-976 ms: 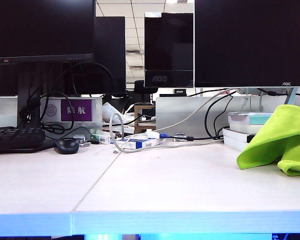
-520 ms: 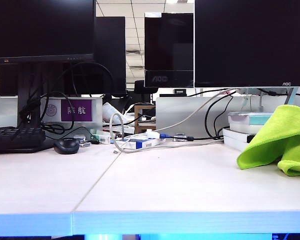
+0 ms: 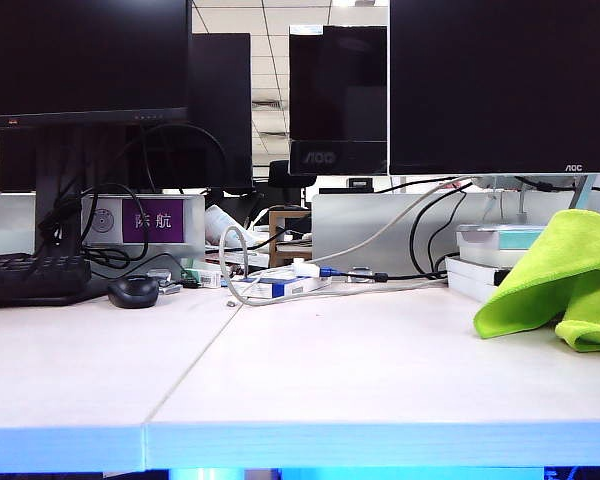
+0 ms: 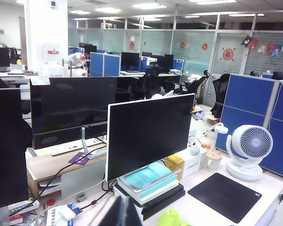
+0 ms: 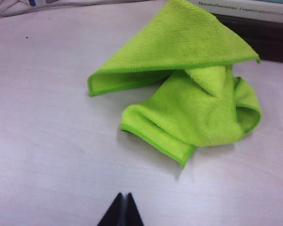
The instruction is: Wipe the table from left to right using the rag.
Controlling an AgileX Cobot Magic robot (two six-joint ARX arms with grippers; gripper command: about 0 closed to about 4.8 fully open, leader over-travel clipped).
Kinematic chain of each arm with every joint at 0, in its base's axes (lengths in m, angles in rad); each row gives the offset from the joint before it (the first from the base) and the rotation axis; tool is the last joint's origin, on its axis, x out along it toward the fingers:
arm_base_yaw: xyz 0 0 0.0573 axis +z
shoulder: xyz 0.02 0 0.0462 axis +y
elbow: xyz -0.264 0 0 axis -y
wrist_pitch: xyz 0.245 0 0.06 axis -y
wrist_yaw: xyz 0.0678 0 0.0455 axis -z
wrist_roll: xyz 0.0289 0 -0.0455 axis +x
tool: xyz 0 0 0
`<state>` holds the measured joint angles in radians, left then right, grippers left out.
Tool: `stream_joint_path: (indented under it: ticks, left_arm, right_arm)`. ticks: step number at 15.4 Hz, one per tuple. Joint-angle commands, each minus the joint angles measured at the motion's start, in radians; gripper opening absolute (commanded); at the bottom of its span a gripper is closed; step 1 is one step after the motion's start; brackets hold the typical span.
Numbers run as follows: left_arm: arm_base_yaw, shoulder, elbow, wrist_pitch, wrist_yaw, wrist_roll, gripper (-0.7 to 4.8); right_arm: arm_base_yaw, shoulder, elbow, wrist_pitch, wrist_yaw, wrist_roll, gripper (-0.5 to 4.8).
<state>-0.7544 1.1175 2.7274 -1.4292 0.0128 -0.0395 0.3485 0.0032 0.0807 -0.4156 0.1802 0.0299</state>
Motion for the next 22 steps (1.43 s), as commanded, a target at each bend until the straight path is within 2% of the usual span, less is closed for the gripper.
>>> stream_joint_path:
  ticks: [1,3,4,5,6,7,8,12,13,15,18,19,20,21,22]
  left_arm:
    - [0.000,0.000,-0.005,0.003,-0.070,0.002,0.17]
    - [0.000,-0.013,-0.023,0.018,-0.160,0.007,0.16]
    - [0.000,-0.239,-0.487,0.394,-0.243,0.055,0.16]
    - [0.001,-0.333,-0.696,0.550,-0.244,0.084,0.16]
    - [0.004,-0.412,-0.883,0.640,-0.245,0.088,0.16]
    - [0.042,-0.482,-1.072,0.648,-0.244,0.086,0.16]
    - [0.076,-0.510,-1.152,0.645,-0.241,0.089,0.16]
    - [0.301,-0.664,-1.543,0.692,-0.014,0.090,0.16]
    - [0.376,-0.734,-1.687,0.715,0.047,0.089,0.16]
    - [0.470,-0.834,-1.853,0.734,0.105,0.088,0.16]
    - [0.590,-0.985,-2.043,0.751,0.105,0.088,0.15]
    - [0.636,-1.046,-2.119,0.780,0.105,0.087,-0.06]
    - [0.642,-1.073,-2.174,0.824,0.107,0.076,-0.06]
    - [0.642,-1.074,-2.293,0.982,0.096,0.019,-0.06]
    - [0.642,-1.074,-2.320,1.011,0.096,0.012,-0.06]
  right_arm:
    - [0.001,-0.001,-0.002,0.016,0.001,0.003,-0.05]
    - [0.001,-0.001,-0.002,0.016,0.002,0.003,-0.05]
    - [0.001,-0.001,-0.002,0.016,0.002,0.003,-0.05]
    - [0.001,-0.001,-0.002,0.016,0.002,0.003,-0.05]
    - [0.001,-0.001,-0.002,0.016,0.002,0.003,-0.05]
    - [0.001,-0.001,-0.002,0.016,0.002,0.003,-0.05]
    - [0.001,-0.001,-0.002,0.016,0.001,0.003,-0.05]
    - [0.001,-0.001,-0.002,0.016,0.002,0.003,-0.05]
    - [0.001,-0.001,-0.002,0.016,0.001,0.003,-0.05]
    - [0.001,-0.001,-0.002,0.016,0.002,0.003,-0.05]
    - [0.001,-0.001,-0.002,0.016,0.001,0.003,-0.05]
    - [0.001,-0.001,-0.002,0.016,0.002,0.003,-0.05]
    - [0.001,-0.001,-0.002,0.016,0.001,0.003,-0.05]
    - [0.001,-0.001,-0.002,0.016,0.002,0.003,-0.05]
    - [0.001,-0.001,-0.002,0.016,0.002,0.003,-0.05]
